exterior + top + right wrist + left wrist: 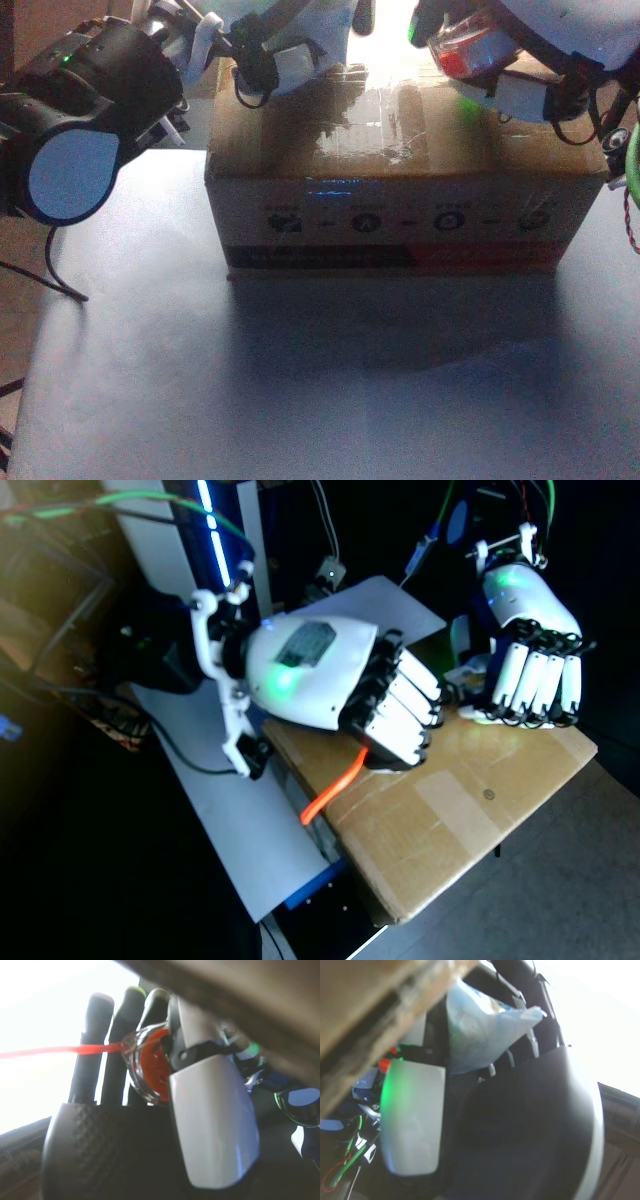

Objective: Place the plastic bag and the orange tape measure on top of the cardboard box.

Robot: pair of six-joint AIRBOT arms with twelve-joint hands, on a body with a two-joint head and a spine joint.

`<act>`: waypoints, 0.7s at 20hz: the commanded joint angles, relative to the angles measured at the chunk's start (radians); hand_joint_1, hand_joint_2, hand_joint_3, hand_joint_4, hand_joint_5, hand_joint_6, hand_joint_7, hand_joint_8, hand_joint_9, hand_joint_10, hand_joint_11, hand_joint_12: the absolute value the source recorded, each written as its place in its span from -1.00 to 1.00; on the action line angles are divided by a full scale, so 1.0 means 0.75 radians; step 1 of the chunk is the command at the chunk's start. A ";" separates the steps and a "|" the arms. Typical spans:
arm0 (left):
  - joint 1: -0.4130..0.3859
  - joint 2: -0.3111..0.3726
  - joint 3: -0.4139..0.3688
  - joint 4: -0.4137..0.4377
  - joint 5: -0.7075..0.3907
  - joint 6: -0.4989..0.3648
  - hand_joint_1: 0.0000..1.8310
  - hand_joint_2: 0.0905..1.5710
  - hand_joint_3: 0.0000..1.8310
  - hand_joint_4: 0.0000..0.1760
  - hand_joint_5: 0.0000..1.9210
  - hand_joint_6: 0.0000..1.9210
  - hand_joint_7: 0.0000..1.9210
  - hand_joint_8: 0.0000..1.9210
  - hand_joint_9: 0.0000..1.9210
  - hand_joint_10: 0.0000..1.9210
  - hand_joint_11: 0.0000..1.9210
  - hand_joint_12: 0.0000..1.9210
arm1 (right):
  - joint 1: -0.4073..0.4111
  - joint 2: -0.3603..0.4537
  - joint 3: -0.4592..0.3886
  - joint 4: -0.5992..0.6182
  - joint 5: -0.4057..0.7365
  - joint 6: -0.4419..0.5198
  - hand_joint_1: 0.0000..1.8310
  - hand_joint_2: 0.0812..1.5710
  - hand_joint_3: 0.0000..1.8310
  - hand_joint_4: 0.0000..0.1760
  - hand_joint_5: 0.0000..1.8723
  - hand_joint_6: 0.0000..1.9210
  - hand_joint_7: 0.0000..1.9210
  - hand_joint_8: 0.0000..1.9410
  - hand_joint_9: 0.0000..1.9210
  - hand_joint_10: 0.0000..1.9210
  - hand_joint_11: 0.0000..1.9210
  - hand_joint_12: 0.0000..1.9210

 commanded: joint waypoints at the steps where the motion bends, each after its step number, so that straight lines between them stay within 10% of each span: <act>1: -0.023 -0.009 -0.002 0.020 0.131 0.002 0.08 0.37 -1.00 -1.00 -0.48 -0.97 -0.52 -0.96 -0.69 -0.60 -1.00 0.37 | 0.031 -0.008 -0.001 -0.027 -0.169 0.004 -0.11 0.34 -1.00 -1.00 -0.67 0.07 -0.69 0.16 -0.77 0.50 -0.78 1.00; 2: -0.023 -0.009 -0.002 0.020 0.130 0.002 0.07 0.32 -1.00 -1.00 -0.59 -1.00 -0.70 -0.99 -0.80 -0.81 -1.00 -0.03 | 0.031 -0.007 -0.001 -0.027 -0.170 0.004 -0.19 0.31 -1.00 -1.00 -0.74 0.00 -0.73 -0.03 -0.83 0.39 -0.87 0.98; 6: -0.018 -0.007 -0.006 0.023 0.130 0.002 0.07 0.25 -1.00 -1.00 -0.68 -1.00 -0.77 -1.00 -0.72 -0.94 -1.00 0.20 | 0.035 -0.007 -0.005 -0.033 -0.170 0.004 -0.27 0.25 -1.00 -1.00 -0.87 -0.12 -0.90 -0.12 -1.00 0.30 -1.00 0.97; 14: -0.007 0.030 -0.035 0.023 0.156 0.000 -0.05 0.17 -1.00 -1.00 -0.62 -1.00 -0.76 -1.00 -0.82 -1.00 -1.00 -0.30 | 0.043 0.005 -0.017 -0.046 -0.196 0.004 -0.37 0.24 -1.00 -1.00 -0.94 -0.37 -0.94 -0.35 -1.00 -0.02 -1.00 0.70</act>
